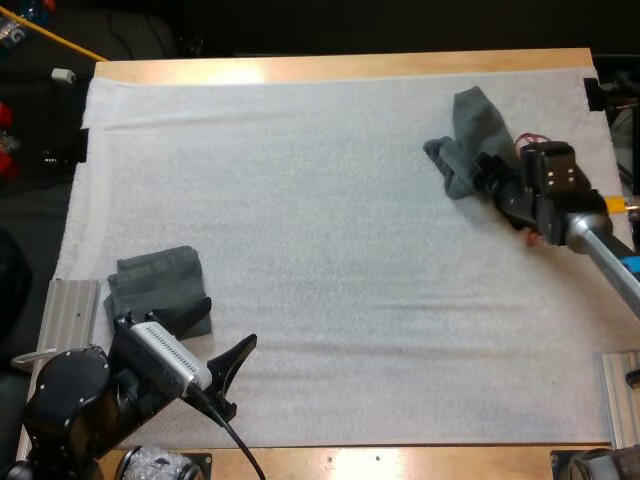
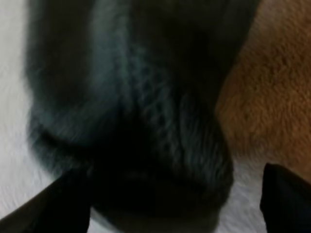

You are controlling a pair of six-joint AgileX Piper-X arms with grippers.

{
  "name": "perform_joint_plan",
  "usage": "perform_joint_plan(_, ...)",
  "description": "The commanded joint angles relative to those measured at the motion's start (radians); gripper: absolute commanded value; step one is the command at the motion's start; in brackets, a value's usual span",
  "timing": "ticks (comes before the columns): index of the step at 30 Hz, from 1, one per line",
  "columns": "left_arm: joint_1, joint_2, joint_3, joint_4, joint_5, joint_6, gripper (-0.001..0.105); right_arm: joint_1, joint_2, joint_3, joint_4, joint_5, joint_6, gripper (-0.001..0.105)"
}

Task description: Pick towel from pile, fold and stack

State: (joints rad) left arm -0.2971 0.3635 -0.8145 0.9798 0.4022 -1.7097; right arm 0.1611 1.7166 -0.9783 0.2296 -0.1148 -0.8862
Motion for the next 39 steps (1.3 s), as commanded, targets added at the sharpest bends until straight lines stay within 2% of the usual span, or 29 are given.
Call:
perform_joint_plan(1, -0.005, 0.0, -0.006, -0.001, 0.006, -0.009, 0.064, -0.001, 0.006, -0.008, -0.038, -0.015, 0.042, 0.066)
perform_joint_plan(3, -0.005, 0.0, -0.006, 0.011, 0.006, -0.01, 0.064, -0.001, 0.032, -0.008, -0.075, -0.029, 0.096, 0.056)
perform_joint_plan(5, -0.005, 0.0, -0.006, 0.028, 0.006, -0.01, 0.064, -0.001, 0.043, -0.008, -0.097, -0.039, 0.146, 0.037)
perform_joint_plan(8, -0.005, 0.0, -0.006, 0.049, 0.006, -0.01, 0.064, -0.001, 0.034, -0.008, -0.096, -0.047, 0.144, 0.007)
perform_joint_plan(10, -0.005, 0.0, -0.006, 0.054, 0.014, -0.01, 0.064, 0.005, 0.012, -0.008, -0.091, -0.036, 0.086, 0.0)
perform_joint_plan(17, -0.005, 0.0, -0.006, 0.054, 0.021, -0.01, 0.064, 0.042, -0.176, -0.01, -0.07, 0.03, -0.281, 0.0)
perform_joint_plan(23, -0.005, 0.0, -0.006, 0.05, 0.021, -0.01, 0.064, 0.073, -0.379, -0.01, 0.024, 0.026, -0.466, 0.0)
perform_joint_plan(31, -0.005, 0.0, -0.006, 0.026, 0.021, -0.01, 0.064, 0.171, -0.632, -0.021, 0.198, 0.026, -0.604, 0.0)
perform_joint_plan(39, -0.005, 0.0, -0.006, 0.024, 0.021, -0.01, 0.064, 0.328, -0.811, -0.097, 0.471, 0.029, -0.596, 0.0)
